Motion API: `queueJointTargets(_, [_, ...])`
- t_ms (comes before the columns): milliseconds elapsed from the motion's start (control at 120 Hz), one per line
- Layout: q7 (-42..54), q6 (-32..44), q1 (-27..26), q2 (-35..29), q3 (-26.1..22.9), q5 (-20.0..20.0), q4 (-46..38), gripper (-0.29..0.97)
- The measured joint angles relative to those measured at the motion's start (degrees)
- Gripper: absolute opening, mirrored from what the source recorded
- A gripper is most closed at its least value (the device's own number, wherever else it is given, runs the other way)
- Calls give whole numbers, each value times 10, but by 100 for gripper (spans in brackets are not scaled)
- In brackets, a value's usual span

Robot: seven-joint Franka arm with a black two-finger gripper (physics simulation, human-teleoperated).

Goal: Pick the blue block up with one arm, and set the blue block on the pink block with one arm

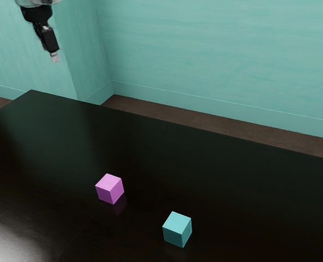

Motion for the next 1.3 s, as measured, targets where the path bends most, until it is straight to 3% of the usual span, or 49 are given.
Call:
queueJointTargets(200, [110,14,0,2,6,-3,10,68])
queueJointTargets(325, [158,-18,0,28,26,-6,121,68])
queueJointTargets(492, [205,-53,-7,-35,-78,29,145,68])
queueJointTargets(783, [263,-60,-39,-33,-69,54,116,68])
queueJointTargets(833, [271,-55,-45,-52,-77,54,57,68])
queueJointTargets(933, [283,-18,-47,-202,-118,56,-157,68])
queueJointTargets(1008, [291,13,-40,-327,-190,69,-314,68])
queueJointTargets(1092, [295,27,-41,-405,-257,85,-421,68])
queueJointTargets(1200, [313,70,-42,-437,-293,93,-540,68])
queueJointTargets(1300, [332,126,-42,-385,-316,97,-605,68])
